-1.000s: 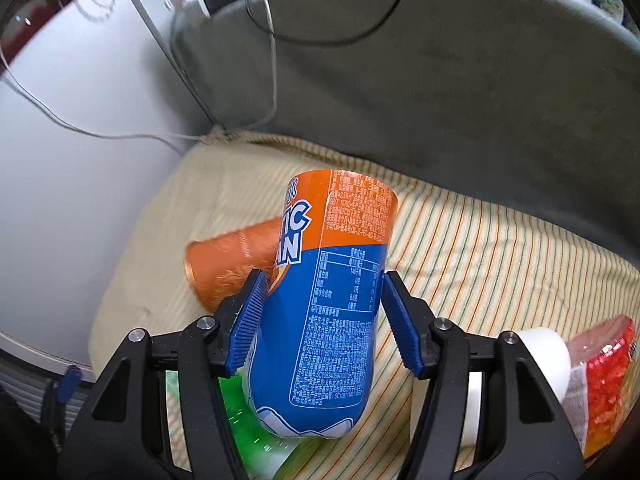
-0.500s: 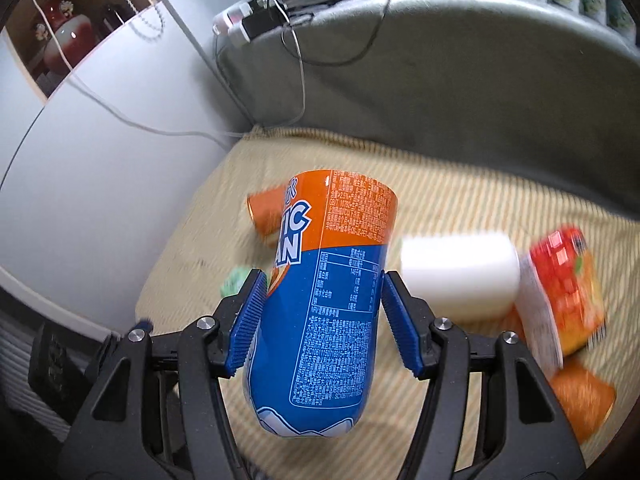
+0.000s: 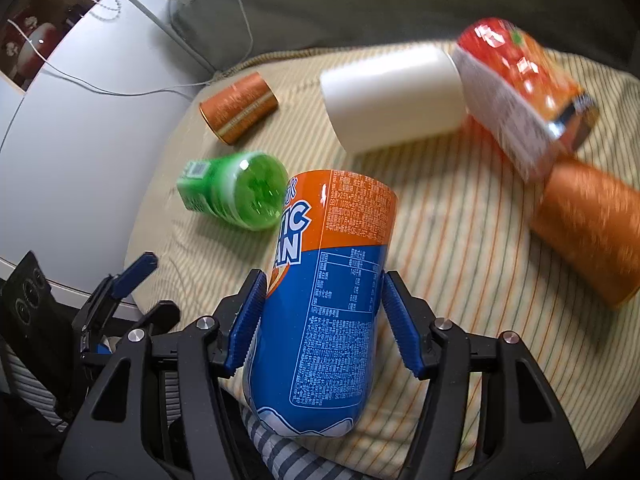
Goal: Flip cup upright
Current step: 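Lift the bottle with the right tool and rotate it toward the left tool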
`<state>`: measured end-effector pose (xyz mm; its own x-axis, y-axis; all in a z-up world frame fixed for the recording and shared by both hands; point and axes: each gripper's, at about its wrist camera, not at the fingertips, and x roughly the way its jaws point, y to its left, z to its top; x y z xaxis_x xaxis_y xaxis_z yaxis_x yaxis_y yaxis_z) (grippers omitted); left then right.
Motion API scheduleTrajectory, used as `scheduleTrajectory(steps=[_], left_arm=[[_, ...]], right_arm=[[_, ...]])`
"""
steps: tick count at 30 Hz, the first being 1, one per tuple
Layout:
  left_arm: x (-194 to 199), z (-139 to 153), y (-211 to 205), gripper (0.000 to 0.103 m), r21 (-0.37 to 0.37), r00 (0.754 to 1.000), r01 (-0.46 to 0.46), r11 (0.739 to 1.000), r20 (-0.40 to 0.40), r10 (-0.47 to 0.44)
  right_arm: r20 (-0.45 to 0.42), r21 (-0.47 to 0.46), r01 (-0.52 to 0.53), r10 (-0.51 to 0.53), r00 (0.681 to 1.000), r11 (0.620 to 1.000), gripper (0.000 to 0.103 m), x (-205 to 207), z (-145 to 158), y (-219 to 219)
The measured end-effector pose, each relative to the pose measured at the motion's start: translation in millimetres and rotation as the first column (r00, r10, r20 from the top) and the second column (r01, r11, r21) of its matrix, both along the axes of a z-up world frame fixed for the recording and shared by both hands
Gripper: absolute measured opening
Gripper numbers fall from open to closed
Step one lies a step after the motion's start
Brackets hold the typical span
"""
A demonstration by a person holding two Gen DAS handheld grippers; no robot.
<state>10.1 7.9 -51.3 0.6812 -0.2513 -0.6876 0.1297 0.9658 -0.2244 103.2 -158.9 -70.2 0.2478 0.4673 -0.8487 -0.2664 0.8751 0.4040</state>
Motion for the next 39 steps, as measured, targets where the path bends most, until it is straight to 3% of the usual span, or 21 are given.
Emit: scheduleTrajectory(steps=[5, 10, 19, 24, 30, 39], left_arm=[[8.4, -10.5, -8.9, 0.083, -0.06, 0.996, 0.021, 0.998, -0.088, -0.026], [12.4, -7.3, -19.0, 0.083, -0.123, 0.991, 0.041, 0.992, -0.118, -0.056], [40.8, -0.3, -32.6, 0.083, -0.291, 0.97, 0.078, 0.954, -0.2, -0.141], [64.8, -0.9, -47.4, 0.083, -0.319, 0.948, 0.107, 0.942, -0.254, -0.194], [92.4, -14.7, -55.1, 0.081, -0.339, 0.91, 0.094, 0.936, -0.352, -0.219], [111.0, -23.1, -72.9, 0.075, -0.314, 0.882, 0.133, 0.94, -0.396, -0.257]], right_arm=[[-0.008, -0.004, 0.014, -0.014, 1.0, 1.0, 0.066, -4.1, -9.8, -3.3], [0.003, 0.019, 0.03, -0.03, 1.0, 0.999, 0.072, -3.5, -7.5, -9.7], [0.123, 0.095, 0.12, -0.131, 0.984, 0.988, 0.075, -34.9, 25.0, -60.8], [0.185, 0.103, 0.186, -0.203, 0.962, 0.977, 0.075, -64.2, 30.3, -89.0], [0.19, 0.152, 0.268, -0.294, 0.937, 0.951, 0.075, -88.1, 26.2, -119.5], [0.191, 0.158, 0.292, -0.32, 0.928, 0.943, 0.075, -100.7, 20.8, -125.4]])
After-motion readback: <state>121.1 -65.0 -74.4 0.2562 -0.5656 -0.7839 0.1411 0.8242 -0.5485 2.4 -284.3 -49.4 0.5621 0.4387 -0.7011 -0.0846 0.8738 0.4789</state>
